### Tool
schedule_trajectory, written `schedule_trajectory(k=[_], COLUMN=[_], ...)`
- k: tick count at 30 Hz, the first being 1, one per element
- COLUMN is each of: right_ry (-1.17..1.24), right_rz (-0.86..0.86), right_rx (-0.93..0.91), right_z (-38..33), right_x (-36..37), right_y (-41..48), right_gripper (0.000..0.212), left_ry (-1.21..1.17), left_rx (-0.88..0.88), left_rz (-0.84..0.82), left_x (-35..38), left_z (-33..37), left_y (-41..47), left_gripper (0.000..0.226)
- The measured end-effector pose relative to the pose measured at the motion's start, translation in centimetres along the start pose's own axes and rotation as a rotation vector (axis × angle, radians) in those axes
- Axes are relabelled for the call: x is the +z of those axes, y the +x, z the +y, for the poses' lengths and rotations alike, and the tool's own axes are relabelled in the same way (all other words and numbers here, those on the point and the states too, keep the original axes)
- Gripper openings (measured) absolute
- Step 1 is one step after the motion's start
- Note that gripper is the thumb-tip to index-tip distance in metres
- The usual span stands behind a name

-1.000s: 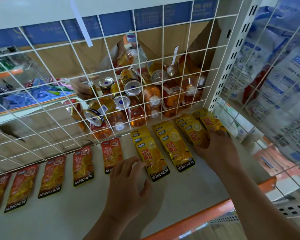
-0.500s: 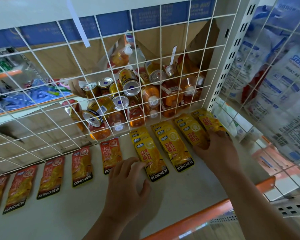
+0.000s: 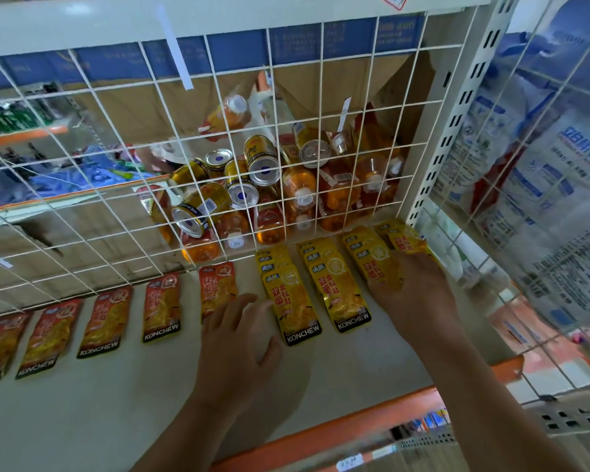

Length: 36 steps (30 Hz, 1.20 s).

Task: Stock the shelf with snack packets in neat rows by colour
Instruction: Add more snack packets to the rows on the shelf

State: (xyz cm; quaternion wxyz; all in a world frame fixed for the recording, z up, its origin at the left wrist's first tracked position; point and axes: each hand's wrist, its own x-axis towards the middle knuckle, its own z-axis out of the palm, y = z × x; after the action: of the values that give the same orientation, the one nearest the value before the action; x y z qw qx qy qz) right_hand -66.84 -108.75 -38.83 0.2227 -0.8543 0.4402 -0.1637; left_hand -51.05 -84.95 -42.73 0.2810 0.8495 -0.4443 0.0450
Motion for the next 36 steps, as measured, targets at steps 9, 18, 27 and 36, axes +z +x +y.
schedule_trajectory(k=[9, 18, 27, 36], right_ry=[0.089, 0.215, 0.261, 0.376], right_rz=[0.018, 0.077, 0.071, 0.032], right_rx=[-0.201, -0.487, -0.784, -1.071], right_z=[-6.1, -18.3, -34.2, -49.0], right_x=[-3.2, -7.9, -9.3, -8.6], right_y=[-0.8, -5.7, -18.3, -30.9], right_gripper=[0.061, 0.053, 0.043, 0.031], left_ry=[0.096, 0.183, 0.354, 0.557], left_rx=[-0.028, 0.046, -0.042, -0.250], left_rz=[0.159, 0.469, 0.718, 0.741], left_x=[-6.4, -20.5, -39.8, -57.8], left_z=[1.8, 1.8, -2.3, -7.8], left_y=[0.8, -0.3, -11.7, -27.4], left_gripper=[0.053, 0.054, 0.055, 0.056])
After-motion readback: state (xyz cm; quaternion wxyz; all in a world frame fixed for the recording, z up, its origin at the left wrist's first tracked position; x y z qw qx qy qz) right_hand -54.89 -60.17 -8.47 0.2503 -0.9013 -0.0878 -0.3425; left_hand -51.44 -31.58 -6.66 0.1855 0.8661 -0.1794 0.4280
